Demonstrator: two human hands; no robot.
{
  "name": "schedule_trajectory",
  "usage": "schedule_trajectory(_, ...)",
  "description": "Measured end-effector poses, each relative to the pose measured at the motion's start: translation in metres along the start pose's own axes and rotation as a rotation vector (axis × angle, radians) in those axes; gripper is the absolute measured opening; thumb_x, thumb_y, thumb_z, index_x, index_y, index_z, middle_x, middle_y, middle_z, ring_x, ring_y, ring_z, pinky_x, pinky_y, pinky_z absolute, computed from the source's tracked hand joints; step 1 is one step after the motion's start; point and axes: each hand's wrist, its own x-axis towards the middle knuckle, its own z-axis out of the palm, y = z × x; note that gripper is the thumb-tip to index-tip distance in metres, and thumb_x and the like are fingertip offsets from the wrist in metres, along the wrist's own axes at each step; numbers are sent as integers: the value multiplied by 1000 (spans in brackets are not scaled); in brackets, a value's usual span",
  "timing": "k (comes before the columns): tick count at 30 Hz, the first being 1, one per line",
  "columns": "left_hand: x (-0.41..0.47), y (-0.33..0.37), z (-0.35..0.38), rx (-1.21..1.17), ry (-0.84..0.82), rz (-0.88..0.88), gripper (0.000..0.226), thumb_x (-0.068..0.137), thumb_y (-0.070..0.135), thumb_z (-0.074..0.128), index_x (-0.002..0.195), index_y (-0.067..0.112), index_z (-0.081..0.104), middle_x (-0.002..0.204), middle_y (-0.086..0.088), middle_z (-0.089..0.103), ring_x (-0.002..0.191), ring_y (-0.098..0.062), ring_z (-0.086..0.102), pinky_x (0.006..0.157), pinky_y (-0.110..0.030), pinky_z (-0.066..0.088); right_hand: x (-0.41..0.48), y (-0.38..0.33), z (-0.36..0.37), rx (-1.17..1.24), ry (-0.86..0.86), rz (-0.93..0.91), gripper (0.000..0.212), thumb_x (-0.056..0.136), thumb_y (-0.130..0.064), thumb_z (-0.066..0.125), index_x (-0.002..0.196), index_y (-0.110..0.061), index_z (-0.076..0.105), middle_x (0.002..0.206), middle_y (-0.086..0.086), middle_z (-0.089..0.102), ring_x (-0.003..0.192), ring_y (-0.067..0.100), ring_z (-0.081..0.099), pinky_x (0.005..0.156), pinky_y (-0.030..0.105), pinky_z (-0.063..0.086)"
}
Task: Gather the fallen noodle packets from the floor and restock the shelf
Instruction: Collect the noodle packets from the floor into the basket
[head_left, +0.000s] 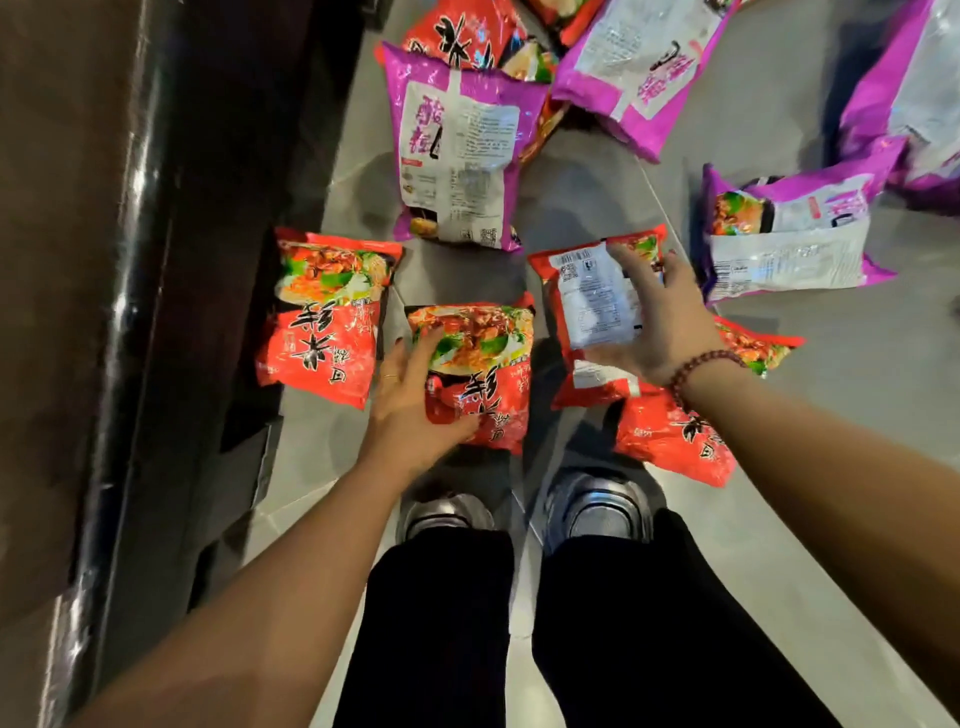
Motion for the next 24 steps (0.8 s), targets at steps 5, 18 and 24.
schedule_trajectory(5, 19, -7, 18, -29, 20, 51, 101, 73, 29, 83, 147, 52, 17, 158, -5, 17, 143, -26, 27, 110, -31, 27, 22, 3, 22, -4, -4, 45, 116, 56, -40, 90, 147, -47, 19, 154, 20, 12, 140, 41, 23, 113, 49, 30)
schedule_trajectory(18, -4, 35, -28, -174, 93, 6, 82, 72, 14, 82, 141, 36, 43, 128, 2, 47, 113, -13, 46, 90, -21, 35, -38, -30, -13, 123, 109, 15, 94, 61, -23, 89, 141, -29, 41, 131, 14, 35, 116, 33, 45, 101, 37, 39)
schedule_trajectory(24, -77, 88, -91, -307, 181, 37, 84, 65, 15, 87, 139, 29, 48, 134, 3, 55, 126, -16, 50, 106, -38, 43, -111, -59, -80, 299, 125, 90, 90, 63, -23, 88, 140, -31, 41, 124, 10, 36, 114, 26, 45, 91, 25, 37)
